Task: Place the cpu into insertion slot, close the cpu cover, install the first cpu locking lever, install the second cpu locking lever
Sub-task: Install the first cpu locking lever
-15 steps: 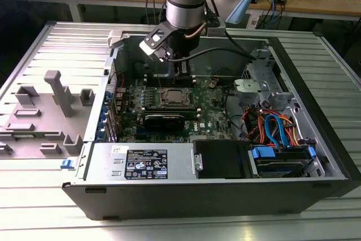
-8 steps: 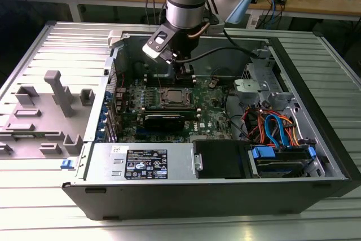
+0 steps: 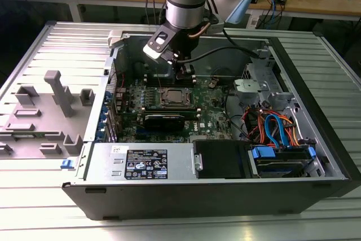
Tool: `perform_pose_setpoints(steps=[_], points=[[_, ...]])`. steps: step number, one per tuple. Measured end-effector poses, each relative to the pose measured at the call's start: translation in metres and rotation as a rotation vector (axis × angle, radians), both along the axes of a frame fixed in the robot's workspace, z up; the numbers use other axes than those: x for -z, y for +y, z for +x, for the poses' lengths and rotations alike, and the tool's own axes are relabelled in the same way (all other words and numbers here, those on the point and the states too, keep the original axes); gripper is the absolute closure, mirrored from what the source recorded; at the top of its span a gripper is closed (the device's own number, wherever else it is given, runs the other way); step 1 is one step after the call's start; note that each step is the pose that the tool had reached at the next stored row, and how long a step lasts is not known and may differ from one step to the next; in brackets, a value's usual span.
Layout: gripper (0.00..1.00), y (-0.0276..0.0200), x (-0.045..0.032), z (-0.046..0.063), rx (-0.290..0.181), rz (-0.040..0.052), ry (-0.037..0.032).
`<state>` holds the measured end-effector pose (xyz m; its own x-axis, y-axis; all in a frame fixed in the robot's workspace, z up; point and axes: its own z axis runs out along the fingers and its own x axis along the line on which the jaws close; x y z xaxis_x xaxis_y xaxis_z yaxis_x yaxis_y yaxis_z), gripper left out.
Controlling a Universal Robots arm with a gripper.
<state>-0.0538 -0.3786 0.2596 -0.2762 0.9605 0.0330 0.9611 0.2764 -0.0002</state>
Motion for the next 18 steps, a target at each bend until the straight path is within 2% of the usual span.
perform_pose_setpoints(steps=[11, 15, 18], points=[[0.89, 0.0, 0.0, 0.0, -0.009, 0.0, 0.0], [0.89, 0.0, 0.0, -0.0002, -0.099, 0.0, 0.0], [0.89, 0.0, 0.0001, -0.0005, -0.114, 0.0002, -0.0001]])
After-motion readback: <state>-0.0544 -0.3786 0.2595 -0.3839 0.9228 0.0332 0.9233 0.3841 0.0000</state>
